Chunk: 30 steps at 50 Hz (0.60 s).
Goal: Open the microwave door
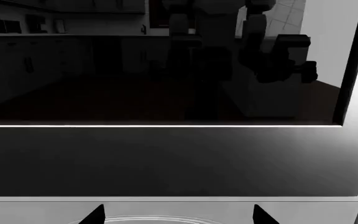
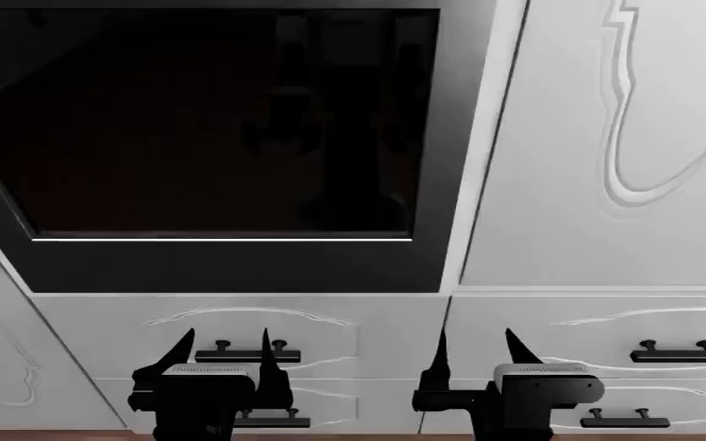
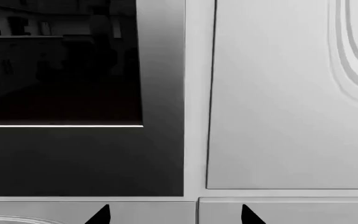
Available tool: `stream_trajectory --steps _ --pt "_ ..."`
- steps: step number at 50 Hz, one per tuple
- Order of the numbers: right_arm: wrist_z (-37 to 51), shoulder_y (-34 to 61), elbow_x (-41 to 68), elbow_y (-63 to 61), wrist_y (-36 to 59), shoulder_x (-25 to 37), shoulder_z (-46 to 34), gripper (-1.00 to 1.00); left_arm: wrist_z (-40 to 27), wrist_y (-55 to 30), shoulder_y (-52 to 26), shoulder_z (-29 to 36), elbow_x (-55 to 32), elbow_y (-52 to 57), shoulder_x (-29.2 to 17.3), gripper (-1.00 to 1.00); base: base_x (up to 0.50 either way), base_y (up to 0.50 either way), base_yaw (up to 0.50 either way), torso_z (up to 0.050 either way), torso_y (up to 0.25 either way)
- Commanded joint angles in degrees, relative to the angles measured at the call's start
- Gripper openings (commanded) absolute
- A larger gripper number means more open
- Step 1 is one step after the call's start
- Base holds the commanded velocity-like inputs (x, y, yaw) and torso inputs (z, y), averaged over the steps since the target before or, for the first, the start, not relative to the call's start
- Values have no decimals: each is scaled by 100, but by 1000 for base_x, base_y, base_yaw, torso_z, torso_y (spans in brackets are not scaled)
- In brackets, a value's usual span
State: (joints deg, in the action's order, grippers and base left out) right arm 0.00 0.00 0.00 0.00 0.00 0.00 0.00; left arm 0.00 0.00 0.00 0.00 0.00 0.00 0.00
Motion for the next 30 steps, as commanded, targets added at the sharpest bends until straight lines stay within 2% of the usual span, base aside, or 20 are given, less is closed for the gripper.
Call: stream_trajectory --steps 1,9,17,24,30 --pt "119 12 81 0 23 89 -115 100 -102 -26 -1 104 -99 22 -90 100 0 0 0 0 0" --pt "303 24 208 19 25 233 -282 100 -264 -6 6 270 -263 46 -232 100 0 0 0 0 0" --pt "552 -23 193 -362 106 318 -340 100 -407 359 31 285 -415 575 -317 100 0 0 0 47 0" --pt "815 135 213 -1283 646 401 -251 100 -487 -275 -287 343 -571 1817 -443 100 0 0 0 50 0" --pt "915 650 359 -2307 1374 539 -114 100 -592 -1270 -1097 219 -826 2900 -618 100 0 0 0 50 0"
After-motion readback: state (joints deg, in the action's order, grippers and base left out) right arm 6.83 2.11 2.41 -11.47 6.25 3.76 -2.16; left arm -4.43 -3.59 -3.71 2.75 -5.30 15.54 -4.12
